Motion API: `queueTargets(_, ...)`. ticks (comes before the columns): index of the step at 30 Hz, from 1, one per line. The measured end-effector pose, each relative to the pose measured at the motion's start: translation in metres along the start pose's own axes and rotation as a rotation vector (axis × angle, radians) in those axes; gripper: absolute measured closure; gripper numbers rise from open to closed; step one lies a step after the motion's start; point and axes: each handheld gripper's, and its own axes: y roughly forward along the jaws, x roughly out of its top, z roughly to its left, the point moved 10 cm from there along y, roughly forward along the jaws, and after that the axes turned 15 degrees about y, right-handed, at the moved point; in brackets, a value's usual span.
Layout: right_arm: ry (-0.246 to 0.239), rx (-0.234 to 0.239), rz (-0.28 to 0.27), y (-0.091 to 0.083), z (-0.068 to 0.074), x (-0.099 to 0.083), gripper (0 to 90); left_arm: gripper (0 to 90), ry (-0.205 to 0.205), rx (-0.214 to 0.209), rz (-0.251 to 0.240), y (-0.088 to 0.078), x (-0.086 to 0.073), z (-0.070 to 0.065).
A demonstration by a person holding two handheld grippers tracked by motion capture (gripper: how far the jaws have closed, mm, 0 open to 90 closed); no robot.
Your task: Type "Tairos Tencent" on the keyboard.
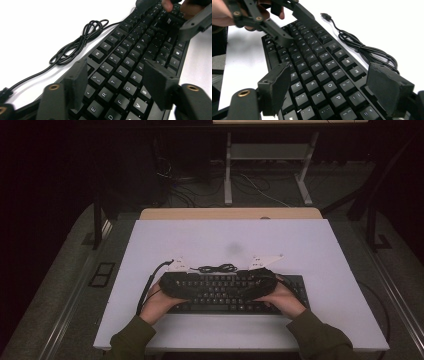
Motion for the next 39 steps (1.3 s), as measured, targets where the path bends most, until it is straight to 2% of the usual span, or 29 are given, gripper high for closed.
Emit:
queueTargets(9, 0.009, -0.048, -0.036, -0.012, -0.01, -0.001, 16.9, 21.2, 0.007, 0.024, -0.024, -0.008, 0.0, 0.0)
queueTargets(16, 0.026, -0.079, -0.072, -0.026, -0.02, -0.003, 15.3, 16.9, 0.007, 0.037, -0.04, -0.016, -0.001, -0.001)
queueTargets(23, 0.036, -0.101, -0.091, -0.04, -0.029, -0.009, 15.3, 14.4, 0.005, 0.044, -0.06, -0.024, -0.006, -0.002)
queueTargets(32, 0.027, -0.127, -0.11, -0.061, -0.036, -0.019, 15.3, 13.9, 0.007, 0.056, -0.073, -0.035, -0.012, -0.004)
queueTargets(39, 0.043, -0.149, -0.136, -0.078, -0.046, -0.028, 15.3, 13.7, 0.009, 0.064, -0.087, -0.039, -0.017, -0.004)
